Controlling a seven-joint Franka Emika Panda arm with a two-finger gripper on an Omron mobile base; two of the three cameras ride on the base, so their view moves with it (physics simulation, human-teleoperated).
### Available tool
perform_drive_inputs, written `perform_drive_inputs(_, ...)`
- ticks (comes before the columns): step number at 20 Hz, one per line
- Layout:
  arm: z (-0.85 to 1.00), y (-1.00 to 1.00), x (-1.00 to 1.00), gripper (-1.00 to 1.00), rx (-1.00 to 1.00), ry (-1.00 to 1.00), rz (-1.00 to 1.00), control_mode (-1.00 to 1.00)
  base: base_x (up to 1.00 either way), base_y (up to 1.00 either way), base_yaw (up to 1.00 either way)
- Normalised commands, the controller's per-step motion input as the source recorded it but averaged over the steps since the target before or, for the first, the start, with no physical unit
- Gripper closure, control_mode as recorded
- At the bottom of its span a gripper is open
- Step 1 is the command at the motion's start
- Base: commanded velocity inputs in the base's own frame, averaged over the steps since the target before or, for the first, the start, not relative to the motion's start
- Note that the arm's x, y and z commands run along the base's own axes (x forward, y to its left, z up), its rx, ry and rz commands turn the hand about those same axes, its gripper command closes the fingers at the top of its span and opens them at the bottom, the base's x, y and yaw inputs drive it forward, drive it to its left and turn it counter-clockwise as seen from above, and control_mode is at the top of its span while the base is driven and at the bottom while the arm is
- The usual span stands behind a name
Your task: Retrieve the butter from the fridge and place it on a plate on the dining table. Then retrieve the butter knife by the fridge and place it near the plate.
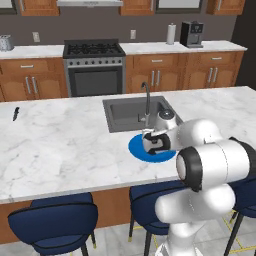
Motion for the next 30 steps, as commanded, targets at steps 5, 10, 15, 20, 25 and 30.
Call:
perform_drive_inputs(5, -0.25, 0.00, 0.27, 1.00, 0.00, 0.00, 0.00, -1.00, 0.00, 0.00, 0.00)
perform_drive_inputs(10, -0.36, 0.00, 0.21, 1.00, 0.00, 0.02, 0.00, -1.00, 0.00, 0.00, 0.00)
perform_drive_inputs(15, -0.28, 0.00, 0.19, 1.00, 0.00, 0.00, 0.00, -1.00, 0.00, 0.00, 0.00)
perform_drive_inputs(20, -0.42, 0.00, 0.29, 1.00, 0.00, 0.00, 0.00, -1.00, 0.00, 0.00, 0.00)
perform_drive_inputs(25, -0.26, 0.00, 0.15, 1.00, 0.00, 0.00, 0.00, -1.00, 0.00, 0.00, 0.00)
perform_drive_inputs(30, -0.17, 0.00, 0.13, -1.00, 0.00, 0.00, 0.00, -1.00, 0.00, 0.00, 0.00)
